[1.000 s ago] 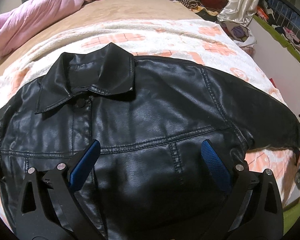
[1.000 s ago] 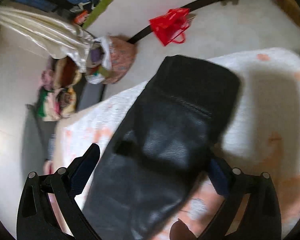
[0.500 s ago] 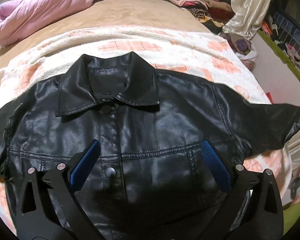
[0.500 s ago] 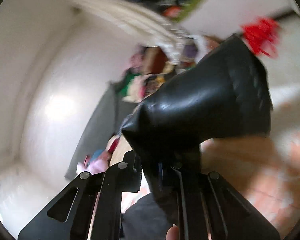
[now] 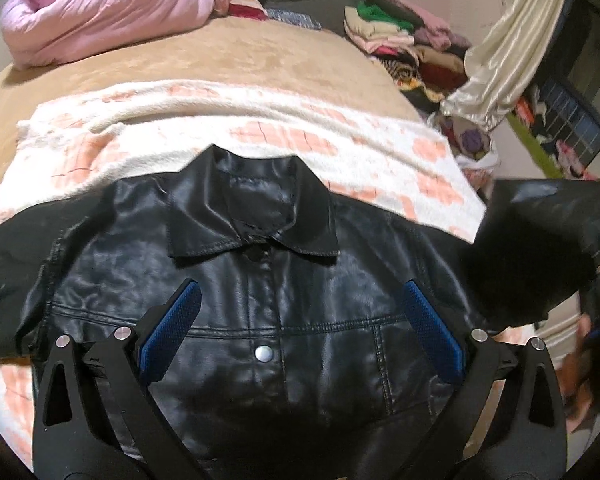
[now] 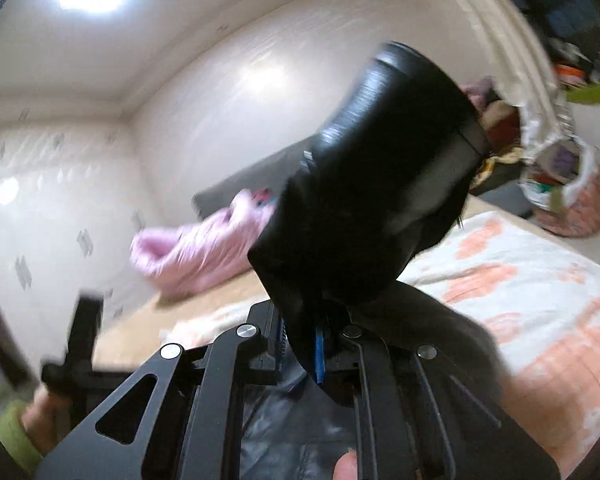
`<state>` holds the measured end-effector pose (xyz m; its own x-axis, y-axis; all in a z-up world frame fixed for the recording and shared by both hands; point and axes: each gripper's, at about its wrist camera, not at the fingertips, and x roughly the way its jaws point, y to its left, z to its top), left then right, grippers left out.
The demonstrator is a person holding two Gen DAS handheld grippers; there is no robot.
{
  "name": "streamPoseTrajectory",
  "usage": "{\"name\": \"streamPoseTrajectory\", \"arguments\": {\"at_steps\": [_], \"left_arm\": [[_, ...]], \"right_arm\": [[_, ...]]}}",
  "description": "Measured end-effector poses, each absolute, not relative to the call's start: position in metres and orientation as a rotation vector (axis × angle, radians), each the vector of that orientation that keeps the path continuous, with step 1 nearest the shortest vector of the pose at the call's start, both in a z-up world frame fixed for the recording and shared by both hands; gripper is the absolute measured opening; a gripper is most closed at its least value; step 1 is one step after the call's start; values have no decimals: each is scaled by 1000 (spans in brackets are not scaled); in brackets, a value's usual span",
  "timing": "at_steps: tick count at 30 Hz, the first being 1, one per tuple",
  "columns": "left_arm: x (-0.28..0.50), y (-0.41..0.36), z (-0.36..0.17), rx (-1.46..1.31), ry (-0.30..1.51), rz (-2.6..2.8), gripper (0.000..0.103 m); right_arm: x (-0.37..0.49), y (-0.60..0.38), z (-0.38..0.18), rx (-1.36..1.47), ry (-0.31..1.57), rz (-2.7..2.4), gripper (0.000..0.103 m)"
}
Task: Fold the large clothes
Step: 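Lift the sleeve with the right tool and fold it across the jacket body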
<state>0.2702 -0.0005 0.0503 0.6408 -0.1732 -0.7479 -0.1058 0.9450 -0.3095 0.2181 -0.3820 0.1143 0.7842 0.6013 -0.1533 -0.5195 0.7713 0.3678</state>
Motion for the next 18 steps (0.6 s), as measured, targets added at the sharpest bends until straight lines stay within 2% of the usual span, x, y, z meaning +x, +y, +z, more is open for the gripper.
{"name": "streamPoseTrajectory", "arguments": {"at_steps": [7,18], "left_arm": [[252,38,56,-501,825,-57,94],[220,71,23,-707,828,-112,94]], "right_arm": [[206,-309,90,110,415,714,10],[205,-205,28,-84,556,777,10]]}}
